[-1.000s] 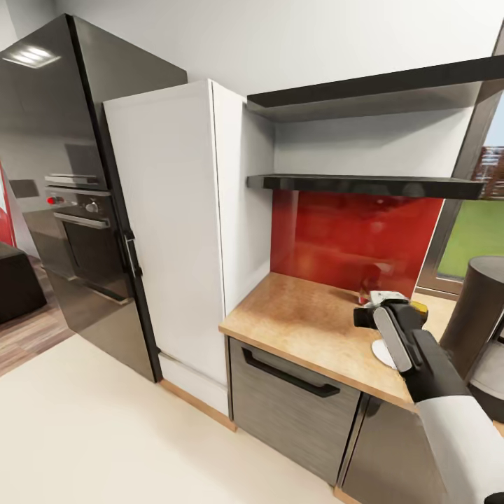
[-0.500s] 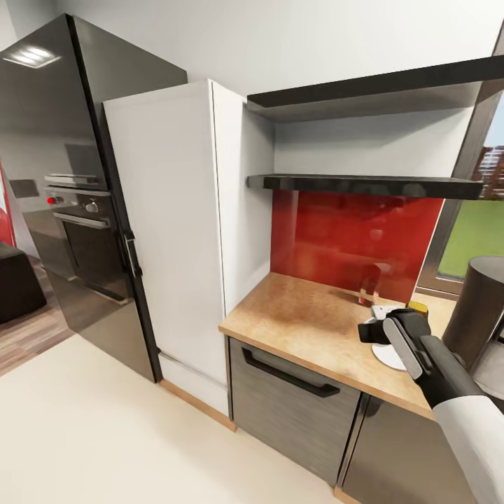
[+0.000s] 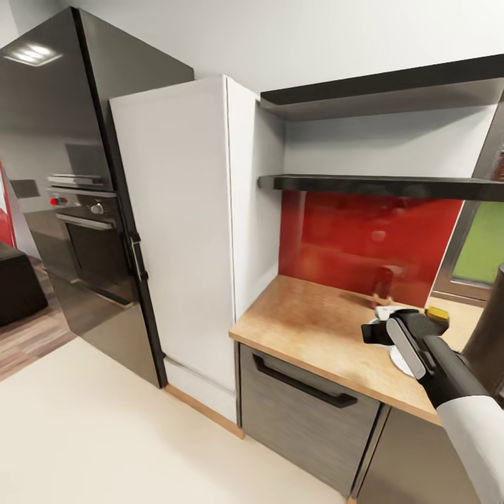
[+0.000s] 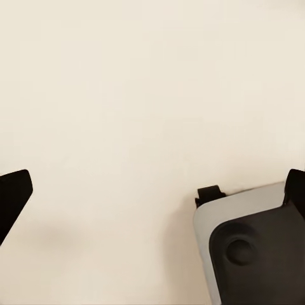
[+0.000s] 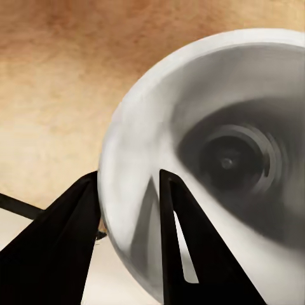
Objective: Set up a coffee station on the kitchen countertop: keep the coffee maker on the countertop, move the bottle of coffee from the kitchen shelf to the counter next to the coffee maker, place a paper coffee filter on top of the coffee maker, put the saucer next to the coffee maker with the coffee cup on the saucer, and place the electric kettle next to the coffee maker.
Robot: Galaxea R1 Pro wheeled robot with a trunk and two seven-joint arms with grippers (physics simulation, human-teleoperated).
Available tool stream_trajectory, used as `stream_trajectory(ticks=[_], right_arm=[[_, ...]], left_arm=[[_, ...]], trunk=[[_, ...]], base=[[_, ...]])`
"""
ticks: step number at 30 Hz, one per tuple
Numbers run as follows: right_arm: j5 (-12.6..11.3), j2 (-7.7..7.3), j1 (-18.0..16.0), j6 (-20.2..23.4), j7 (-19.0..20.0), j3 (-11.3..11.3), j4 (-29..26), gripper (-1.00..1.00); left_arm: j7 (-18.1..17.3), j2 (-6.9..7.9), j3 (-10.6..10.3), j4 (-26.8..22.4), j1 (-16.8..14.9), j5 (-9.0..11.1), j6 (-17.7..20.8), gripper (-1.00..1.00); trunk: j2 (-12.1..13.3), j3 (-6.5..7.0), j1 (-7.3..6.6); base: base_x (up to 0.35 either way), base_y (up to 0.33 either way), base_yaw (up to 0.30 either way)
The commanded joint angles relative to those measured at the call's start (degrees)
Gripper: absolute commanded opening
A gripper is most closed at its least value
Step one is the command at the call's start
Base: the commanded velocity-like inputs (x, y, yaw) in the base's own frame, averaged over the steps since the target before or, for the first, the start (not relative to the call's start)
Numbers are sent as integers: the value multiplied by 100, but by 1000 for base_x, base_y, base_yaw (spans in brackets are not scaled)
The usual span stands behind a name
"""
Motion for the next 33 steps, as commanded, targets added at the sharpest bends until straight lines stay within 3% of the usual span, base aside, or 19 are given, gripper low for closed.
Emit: stream_trajectory(ticks=[1, 10, 16, 20, 26, 33], right_arm=[[-56, 2, -4, 15, -57, 14, -4, -100], [-100, 81, -4, 15, -73, 16, 24, -100], [-711, 219, -4, 15, -79, -87, 47, -100], [-847, 313, -4, 15, -101, -129, 55, -100], [-865, 339, -4, 15, -110, -761, 474, -100], [-860, 482, -4, 15, -110, -879, 561, -100]], left_arm=[[-25, 13, 49, 3, -2, -46, -18, 100], [-16, 63, 50, 3, -3, -36, -17, 100], [-7, 66, 56, 3, -1, -17, -18, 100], [-7, 53, 95, 3, -1, -3, -18, 100], [-5, 56, 110, 3, 0, -1, -11, 100], [2, 57, 114, 3, 1, -1, -9, 100]], trunk=[[-4, -2, 4], [-4, -2, 4], [-4, -2, 4], [-4, -2, 4], [-4, -2, 4], [-4, -2, 4]], base=[[143, 276, 0], [55, 291, -69], [1, 103, -285], [0, 11, -201], [0, 1, -21], [0, 0, -208]])
